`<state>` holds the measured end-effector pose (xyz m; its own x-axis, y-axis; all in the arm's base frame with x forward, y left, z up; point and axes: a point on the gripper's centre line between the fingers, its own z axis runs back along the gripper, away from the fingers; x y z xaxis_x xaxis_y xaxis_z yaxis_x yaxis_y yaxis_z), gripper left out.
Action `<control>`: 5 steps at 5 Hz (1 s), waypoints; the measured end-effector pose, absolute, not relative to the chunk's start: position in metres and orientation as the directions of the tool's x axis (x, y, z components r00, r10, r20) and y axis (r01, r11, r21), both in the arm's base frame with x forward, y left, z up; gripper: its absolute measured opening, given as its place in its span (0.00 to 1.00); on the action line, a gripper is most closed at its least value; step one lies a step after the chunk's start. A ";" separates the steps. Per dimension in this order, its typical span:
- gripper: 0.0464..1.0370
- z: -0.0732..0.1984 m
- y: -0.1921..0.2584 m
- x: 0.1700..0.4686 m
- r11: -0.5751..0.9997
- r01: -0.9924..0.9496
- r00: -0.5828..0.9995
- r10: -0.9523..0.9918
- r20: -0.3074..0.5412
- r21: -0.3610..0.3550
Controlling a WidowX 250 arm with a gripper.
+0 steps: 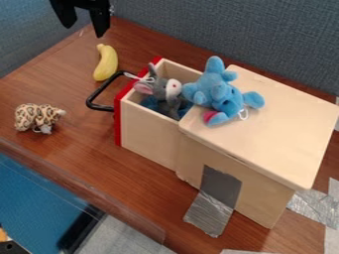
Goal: Take out the bunny in the drawer and move it to the lower left side of the table
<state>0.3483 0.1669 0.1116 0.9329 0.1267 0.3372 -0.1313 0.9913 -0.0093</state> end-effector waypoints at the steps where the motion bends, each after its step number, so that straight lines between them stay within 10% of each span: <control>1: 0.96 0.100 0.164 0.347 0.992 -0.127 0.942 0.129 0.309 -0.026; 5: 0.96 0.124 0.017 0.325 0.949 0.288 0.918 -0.234 0.321 -0.131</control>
<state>0.3248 0.0168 0.1241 0.9176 -0.2344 0.3211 0.2882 0.9485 -0.1312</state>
